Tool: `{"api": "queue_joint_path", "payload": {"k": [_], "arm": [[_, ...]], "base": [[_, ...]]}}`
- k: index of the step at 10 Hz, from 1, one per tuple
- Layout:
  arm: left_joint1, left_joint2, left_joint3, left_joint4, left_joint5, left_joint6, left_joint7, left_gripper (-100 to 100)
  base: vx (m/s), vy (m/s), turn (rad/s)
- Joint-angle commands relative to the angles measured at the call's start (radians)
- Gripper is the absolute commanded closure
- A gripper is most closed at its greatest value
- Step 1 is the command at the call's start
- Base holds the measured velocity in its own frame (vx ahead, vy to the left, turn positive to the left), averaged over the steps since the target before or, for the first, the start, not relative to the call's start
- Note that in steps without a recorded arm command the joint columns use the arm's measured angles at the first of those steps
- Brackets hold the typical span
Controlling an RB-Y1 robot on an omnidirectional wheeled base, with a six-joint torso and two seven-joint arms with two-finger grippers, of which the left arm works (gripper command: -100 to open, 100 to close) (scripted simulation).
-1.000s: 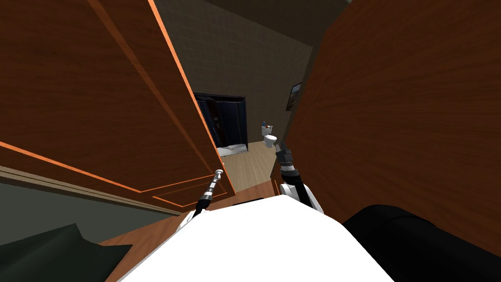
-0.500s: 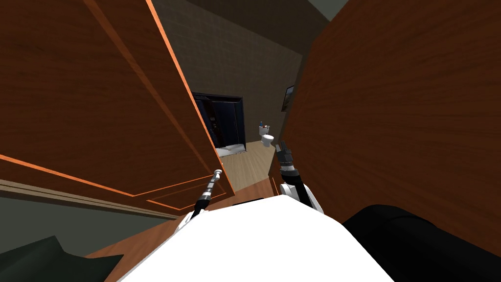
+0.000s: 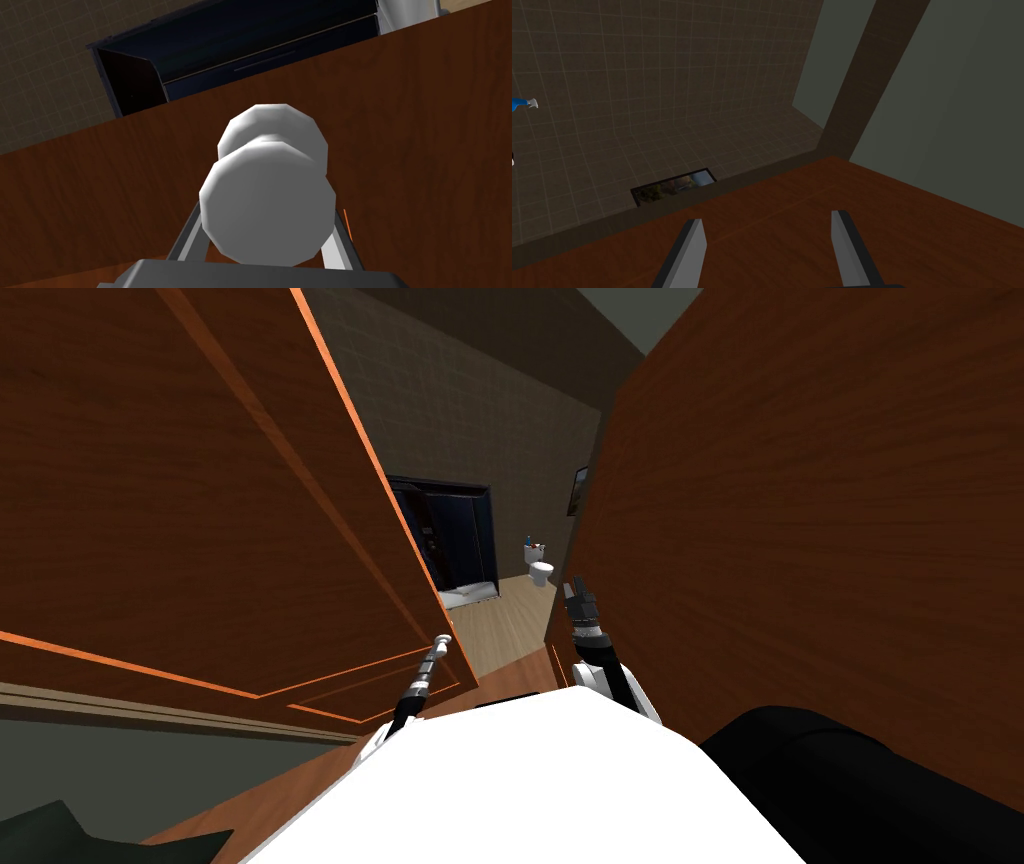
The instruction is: Pull the door open
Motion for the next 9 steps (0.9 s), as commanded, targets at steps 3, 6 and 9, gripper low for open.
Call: {"api": "queue_joint_path", "payload": {"k": [3, 6, 9], "arm": [[0.002, 0.004, 0.005, 0.0, 0.022, 0.004, 0.075, 100], [0.002, 0.006, 0.01, 0.002, 0.051, 0.008, 0.158, 100], [0.002, 0.008, 0.015, 0.004, 0.08, 0.012, 0.239, 100]], "base": [[-0.052, 0.015, -0.075], [-0.073, 0.019, -0.111], [-0.055, 0.01, -0.087]]}}
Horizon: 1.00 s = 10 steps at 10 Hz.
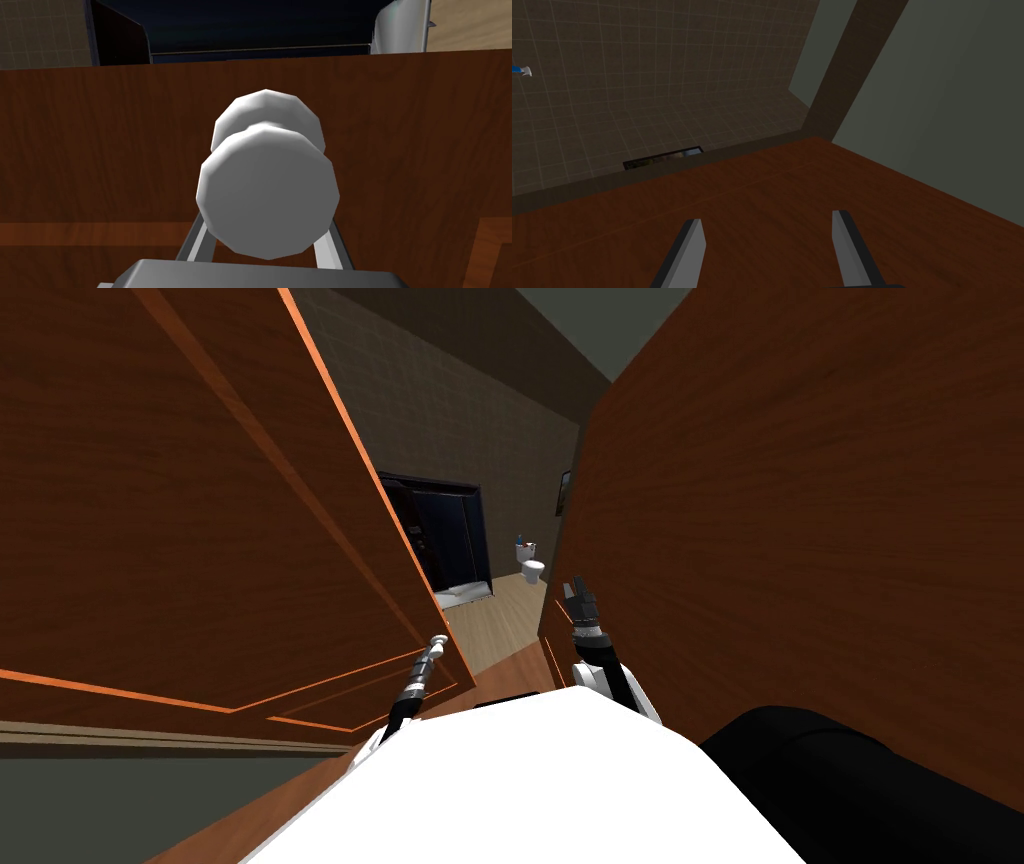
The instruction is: Pull the door open
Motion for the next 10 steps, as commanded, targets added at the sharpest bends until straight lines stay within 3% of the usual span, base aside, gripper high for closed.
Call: {"api": "queue_joint_path", "payload": {"k": [1, 4, 6, 10], "arm": [[-0.003, 0.0, 0.004, -0.002, 0.022, -0.001, 0.05, 100], [-0.003, 0.0, 0.006, -0.001, 0.036, 0.001, 0.109, 100], [-0.002, 0.0, 0.01, 0.0, 0.065, 0.005, 0.175, 100], [-0.002, -0.001, 0.014, 0.0, 0.093, 0.008, 0.272, 100]], "base": [[-0.087, 0.022, -0.134], [-0.065, 0.014, -0.074], [-0.081, 0.015, -0.116], [-0.057, 0.014, -0.071]]}}
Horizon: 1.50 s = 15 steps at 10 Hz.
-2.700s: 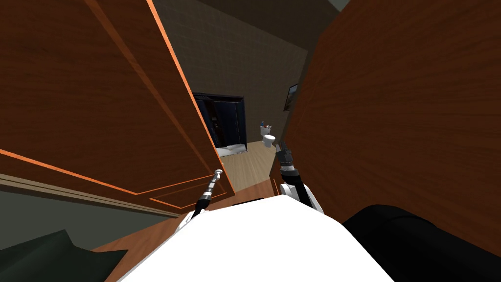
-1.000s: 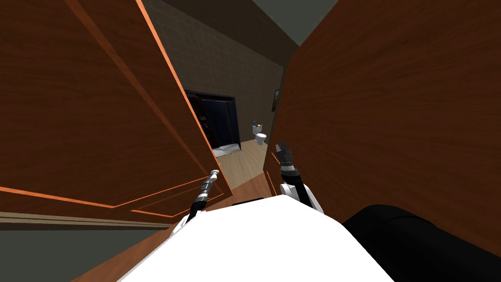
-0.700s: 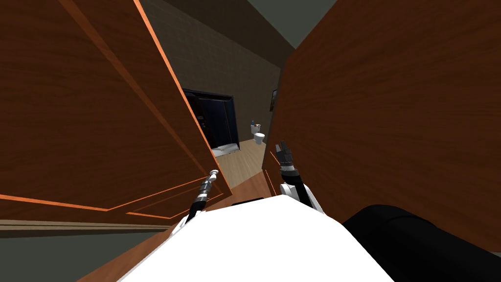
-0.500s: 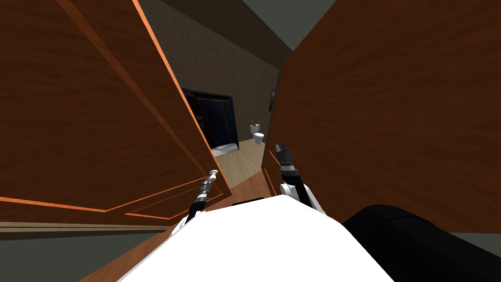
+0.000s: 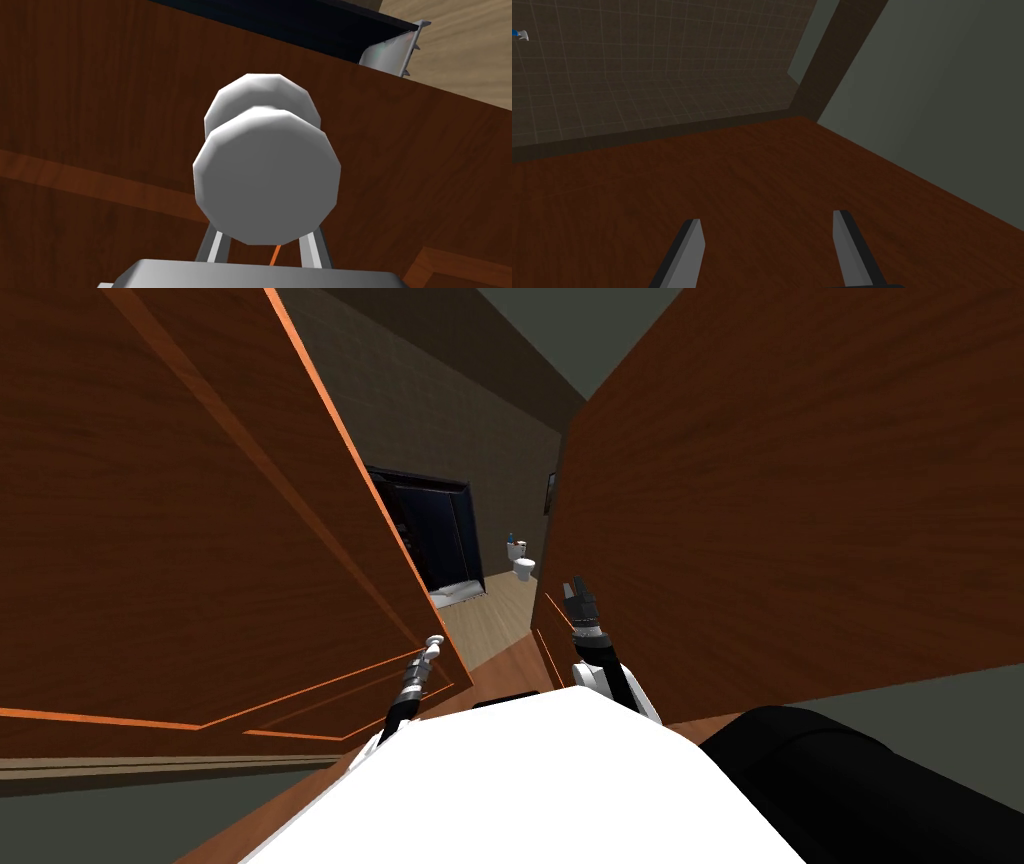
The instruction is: Pull the door open
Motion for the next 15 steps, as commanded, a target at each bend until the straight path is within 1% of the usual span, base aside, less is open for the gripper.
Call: {"api": "queue_joint_path", "payload": {"k": [1, 2, 3, 4, 5, 6, 7, 8, 9, 10, 12, 14, 15], "arm": [[-0.009, 0.001, 0.004, -0.002, 0.022, -0.009, 0.05, 100], [-0.009, 0.001, 0.004, -0.002, 0.022, -0.009, 0.068, 100], [-0.009, 0.0, 0.006, -0.002, 0.036, -0.007, 0.102, 100], [-0.009, 0.0, 0.006, -0.002, 0.036, -0.007, 0.11, 100], [-0.008, -0.001, 0.008, -0.002, 0.05, -0.005, 0.148, 100], [-0.008, -0.002, 0.009, -0.002, 0.063, -0.004, 0.173, 100], [-0.008, -0.002, 0.009, -0.002, 0.063, -0.004, 0.192, 100], [-0.008, -0.002, 0.009, -0.002, 0.063, -0.004, 0.192, 100], [-0.007, -0.004, 0.011, -0.003, 0.076, -0.002, 0.233, 100], [0.006, -0.015, 0.005, -0.01, 0.092, 0.012, 0.254, -100], [0.008, -0.027, 0.001, -0.019, 0.116, 0.015, 0.307, -100], [0.01, -0.041, -0.004, -0.032, 0.146, 0.018, 0.367, -100], [0.01, -0.041, -0.004, -0.032, 0.146, 0.018, 0.377, -100]], "base": [[-0.081, 0.026, -0.134], [-0.061, 0.012, -0.063], [-0.055, 0.007, -0.083], [-0.051, 0.006, -0.04], [-0.063, 0.005, -0.078], [-0.091, 0.02, -0.15], [-0.067, 0.022, -0.052], [-0.019, 0.009, 0.026], [-0.021, 0.013, -0.061], [-0.084, 0.019, -0.04], [-0.095, -0.001, -0.007], [-0.099, 0.016, -0.013], [-0.083, 0.001, -0.027]]}}
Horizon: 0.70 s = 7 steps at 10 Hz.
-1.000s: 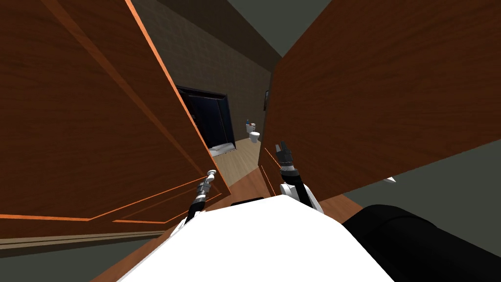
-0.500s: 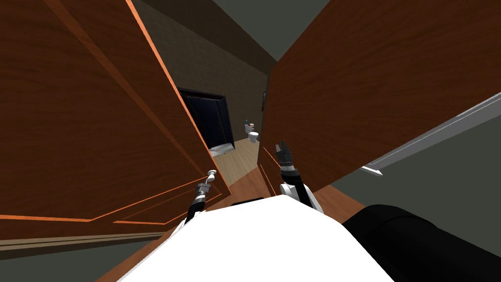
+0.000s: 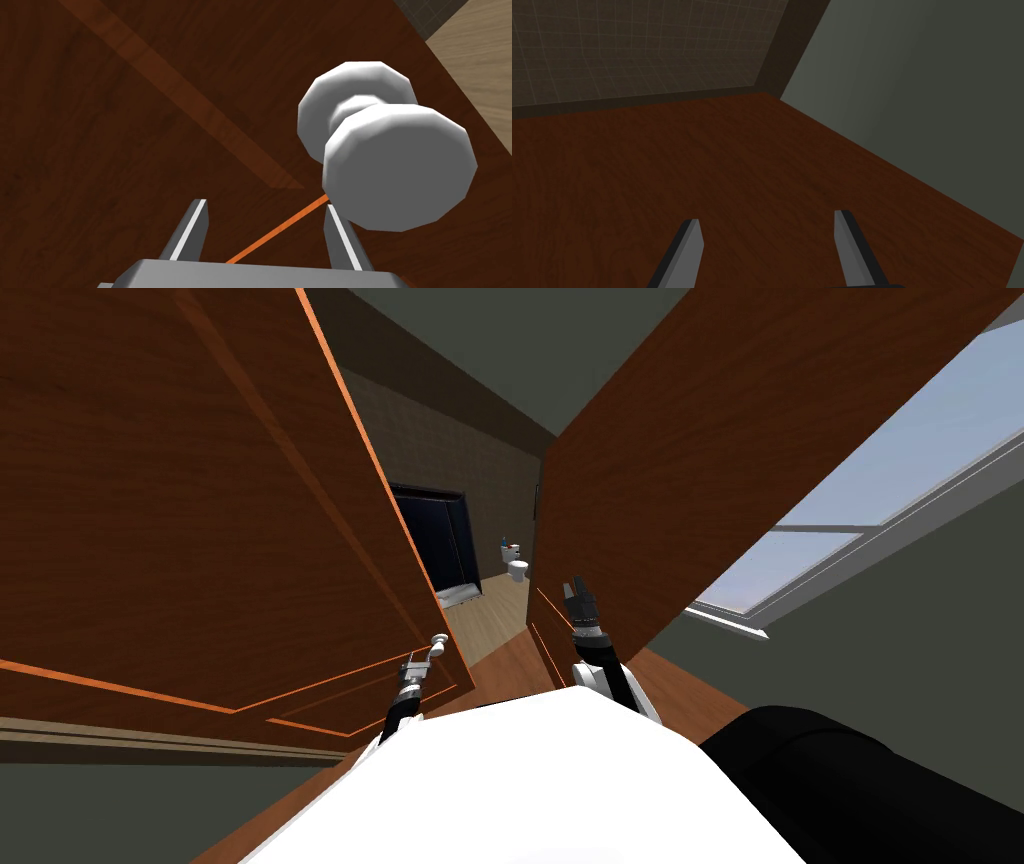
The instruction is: Pull the door open
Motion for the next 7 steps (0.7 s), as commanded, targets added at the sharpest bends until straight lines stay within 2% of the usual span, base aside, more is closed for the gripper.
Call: {"api": "queue_joint_path", "payload": {"k": [1, 2, 3, 4, 5, 7], "arm": [[0.012, -0.028, -0.019, -0.023, 0.014, 0.01, 0.049, -100], [0.014, -0.037, -0.022, -0.031, 0.031, 0.012, 0.075, -100], [0.014, -0.037, -0.022, -0.031, 0.031, 0.012, 0.088, -100], [0.015, -0.046, -0.025, -0.039, 0.049, 0.014, 0.124, -100], [0.015, -0.046, -0.025, -0.039, 0.049, 0.014, 0.128, -100], [0.018, -0.065, -0.031, -0.054, 0.087, 0.018, 0.194, -100]], "base": [[-0.062, -0.008, -0.024], [-0.07, -0.002, -0.039], [-0.047, -0.004, -0.018], [-0.05, -0.002, -0.042], [-0.044, -0.005, -0.03], [-0.064, -0.008, -0.059]]}}
